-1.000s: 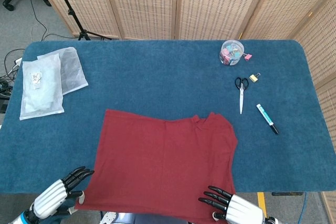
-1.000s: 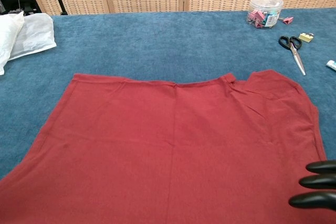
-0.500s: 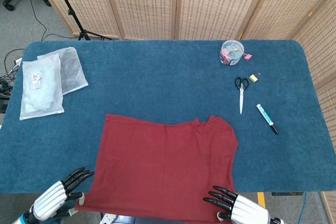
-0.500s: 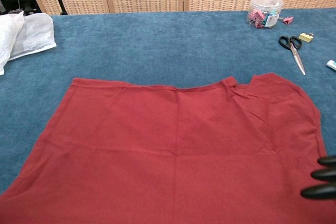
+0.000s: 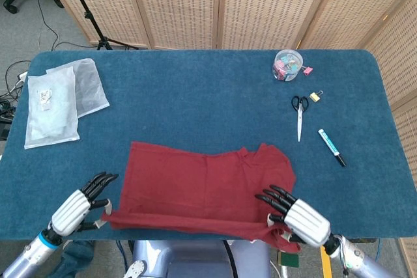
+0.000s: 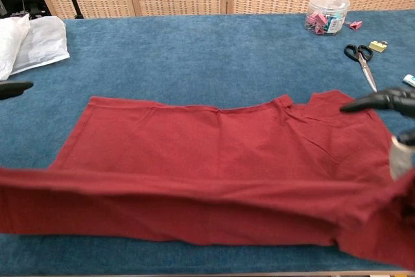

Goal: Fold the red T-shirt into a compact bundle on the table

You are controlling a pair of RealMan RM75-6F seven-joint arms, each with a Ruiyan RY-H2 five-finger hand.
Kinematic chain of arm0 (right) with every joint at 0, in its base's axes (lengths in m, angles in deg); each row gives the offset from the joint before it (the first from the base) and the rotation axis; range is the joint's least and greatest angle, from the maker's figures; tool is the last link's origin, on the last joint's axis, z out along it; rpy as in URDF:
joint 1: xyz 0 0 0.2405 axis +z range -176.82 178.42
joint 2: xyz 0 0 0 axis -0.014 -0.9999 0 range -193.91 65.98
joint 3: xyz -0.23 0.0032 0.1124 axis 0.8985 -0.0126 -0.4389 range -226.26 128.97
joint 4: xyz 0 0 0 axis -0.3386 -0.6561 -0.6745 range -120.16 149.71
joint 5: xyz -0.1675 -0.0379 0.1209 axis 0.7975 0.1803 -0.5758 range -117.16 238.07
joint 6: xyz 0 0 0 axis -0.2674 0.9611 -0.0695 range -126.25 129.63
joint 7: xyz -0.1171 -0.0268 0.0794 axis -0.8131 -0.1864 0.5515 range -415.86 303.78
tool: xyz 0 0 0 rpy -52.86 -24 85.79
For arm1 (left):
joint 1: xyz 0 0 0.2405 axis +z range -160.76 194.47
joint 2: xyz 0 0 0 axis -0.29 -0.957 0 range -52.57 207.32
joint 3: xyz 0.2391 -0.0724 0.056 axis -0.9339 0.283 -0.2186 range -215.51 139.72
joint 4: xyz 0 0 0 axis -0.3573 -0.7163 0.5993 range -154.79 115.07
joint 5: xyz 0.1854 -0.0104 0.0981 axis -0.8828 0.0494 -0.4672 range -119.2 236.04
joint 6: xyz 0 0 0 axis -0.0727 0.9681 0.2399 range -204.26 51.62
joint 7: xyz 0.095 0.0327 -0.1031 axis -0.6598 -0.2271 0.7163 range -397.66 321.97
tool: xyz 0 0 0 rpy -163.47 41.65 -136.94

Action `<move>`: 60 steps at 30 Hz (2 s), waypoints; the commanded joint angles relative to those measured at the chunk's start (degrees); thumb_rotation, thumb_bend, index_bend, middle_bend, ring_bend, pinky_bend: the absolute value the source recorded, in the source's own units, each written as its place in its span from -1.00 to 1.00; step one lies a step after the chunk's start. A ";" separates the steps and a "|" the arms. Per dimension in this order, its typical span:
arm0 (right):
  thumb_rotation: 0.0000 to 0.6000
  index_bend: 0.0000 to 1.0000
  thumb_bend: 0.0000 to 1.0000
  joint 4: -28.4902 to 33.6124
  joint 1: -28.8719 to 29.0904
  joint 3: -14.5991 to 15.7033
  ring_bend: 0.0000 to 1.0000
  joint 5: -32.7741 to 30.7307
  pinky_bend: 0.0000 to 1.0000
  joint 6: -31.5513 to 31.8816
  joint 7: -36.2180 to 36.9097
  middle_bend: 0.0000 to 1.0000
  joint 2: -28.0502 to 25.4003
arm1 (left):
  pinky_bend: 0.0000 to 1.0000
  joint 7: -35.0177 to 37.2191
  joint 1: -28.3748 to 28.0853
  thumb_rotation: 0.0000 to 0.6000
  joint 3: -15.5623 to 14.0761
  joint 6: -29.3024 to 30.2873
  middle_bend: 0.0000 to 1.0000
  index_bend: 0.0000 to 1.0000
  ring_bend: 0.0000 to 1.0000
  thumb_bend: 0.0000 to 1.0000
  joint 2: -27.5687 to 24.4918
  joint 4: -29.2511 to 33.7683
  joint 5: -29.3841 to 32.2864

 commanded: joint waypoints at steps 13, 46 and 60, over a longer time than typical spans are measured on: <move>1.00 0.26 0.70 0.69 7.23 -9.97 -1.00 -16.28 -1.00 -17.83 3.74 -0.82 1.10 | -1.00 -14.53 -9.62 1.00 9.63 -18.87 -1.00 0.51 -1.00 0.70 -4.53 14.32 10.10; 1.00 0.26 0.70 -7.34 12.49 -16.54 -1.00 -28.53 -1.00 -32.64 -1.14 -0.82 7.07 | -1.00 -19.11 -15.84 1.00 15.89 -31.56 -1.00 0.51 -1.00 0.69 1.86 8.09 19.04; 1.00 -1.00 -0.59 -8.06 12.44 -17.65 -1.00 -33.66 -1.00 -37.53 -2.64 -1.00 7.59 | -1.00 -21.40 -17.13 1.00 17.27 -35.43 -1.00 -0.40 -1.00 0.59 5.13 5.19 22.40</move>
